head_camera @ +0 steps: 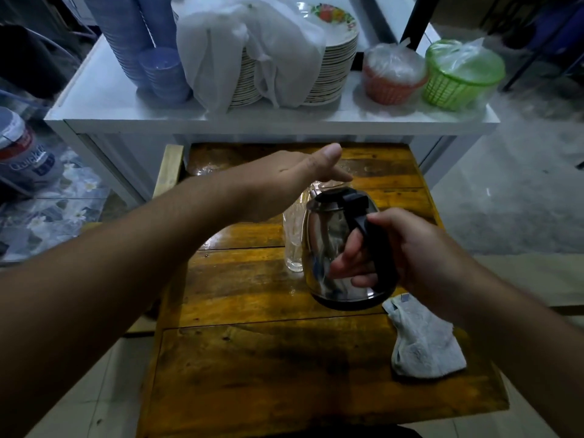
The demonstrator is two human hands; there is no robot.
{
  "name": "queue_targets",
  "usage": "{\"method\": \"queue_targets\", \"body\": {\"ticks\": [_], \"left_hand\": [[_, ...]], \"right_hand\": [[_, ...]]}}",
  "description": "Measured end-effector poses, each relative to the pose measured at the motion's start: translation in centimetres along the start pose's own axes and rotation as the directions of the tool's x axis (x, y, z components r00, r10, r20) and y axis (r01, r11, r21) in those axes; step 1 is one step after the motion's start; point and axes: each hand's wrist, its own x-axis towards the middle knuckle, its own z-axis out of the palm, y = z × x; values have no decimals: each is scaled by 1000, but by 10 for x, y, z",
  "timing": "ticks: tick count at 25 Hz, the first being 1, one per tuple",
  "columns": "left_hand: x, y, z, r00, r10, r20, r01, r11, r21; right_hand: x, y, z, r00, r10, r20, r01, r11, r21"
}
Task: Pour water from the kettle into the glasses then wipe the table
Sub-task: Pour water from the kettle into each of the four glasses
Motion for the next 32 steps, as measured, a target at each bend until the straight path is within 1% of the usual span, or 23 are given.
{"method": "queue_targets", "body": {"ticks": [9,12,15,18,24,32], "left_hand": [[26,-20,-17,999,13,45,-6,990,-141],[31,-25,-18,997,13,80,2,982,-187],[36,-28,-18,996,15,92,3,981,-193],[39,-28,-20,997,19,79,-3,979,-204],[41,-28,-20,998,-16,68,31,975,-221],[42,-30,-19,996,-30,89,53,965,-258]], "right_hand": [[14,-34,1,994,95,-54,-101,988,-120],[15,-42,1,991,115,-71,-123,985,-120],[18,-49,2,989,115,-91,-125,986,-111],[21,-52,3,989,99,-110,-114,984,-138],[26,-65,0,986,106,-128,-130,972,-197],[31,-72,-2,982,149,-115,-168,968,-187]]}}
